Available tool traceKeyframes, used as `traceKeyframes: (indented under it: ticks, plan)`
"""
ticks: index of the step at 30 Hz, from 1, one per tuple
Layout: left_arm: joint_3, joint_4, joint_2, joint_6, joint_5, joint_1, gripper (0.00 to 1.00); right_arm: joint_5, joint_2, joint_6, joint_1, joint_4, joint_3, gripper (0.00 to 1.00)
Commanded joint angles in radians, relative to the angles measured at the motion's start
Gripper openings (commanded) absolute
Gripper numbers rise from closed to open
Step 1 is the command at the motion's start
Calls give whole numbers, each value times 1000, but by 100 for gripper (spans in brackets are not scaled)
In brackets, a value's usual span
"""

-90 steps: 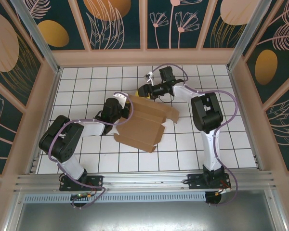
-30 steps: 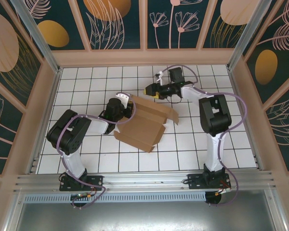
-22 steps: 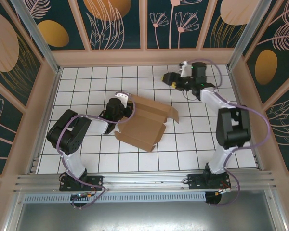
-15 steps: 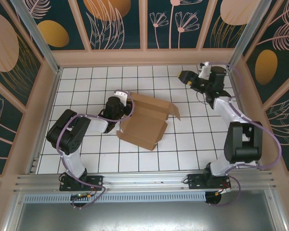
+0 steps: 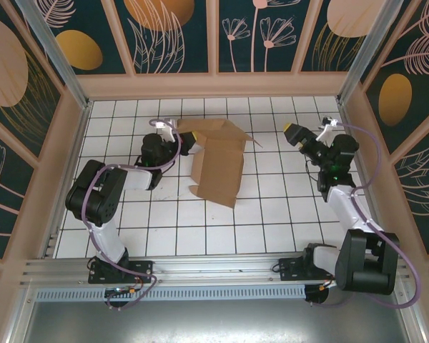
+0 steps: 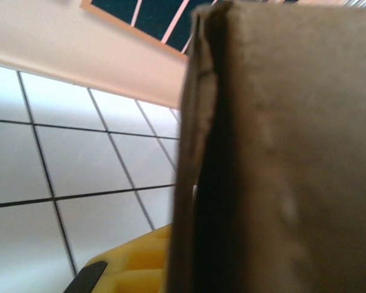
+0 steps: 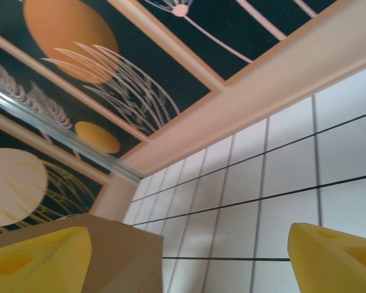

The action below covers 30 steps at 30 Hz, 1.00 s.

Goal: Fold the paper box

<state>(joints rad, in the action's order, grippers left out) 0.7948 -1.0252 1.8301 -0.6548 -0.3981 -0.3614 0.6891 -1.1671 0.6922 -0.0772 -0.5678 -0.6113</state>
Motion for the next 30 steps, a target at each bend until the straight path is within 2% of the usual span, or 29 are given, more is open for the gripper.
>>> traceKeyframes:
  ticks: [1, 6, 12, 23, 30]
  plan:
    - [45, -96, 15, -130, -67, 5, 0, 70, -1, 106, 52, -199, 58, 82]
    - [94, -127, 50, -251, -101, 5, 0, 64, -43, 113, 191, -268, 48, 78]
    - [116, -106, 69, -282, -64, 5, 0, 80, -125, 194, 291, -397, 12, 68]
    - [123, -46, 74, -220, -23, 5, 0, 66, -161, 187, 371, -406, -47, 55]
    - [131, -40, 92, -204, -18, 5, 0, 31, -187, 175, 392, -365, -82, 56]
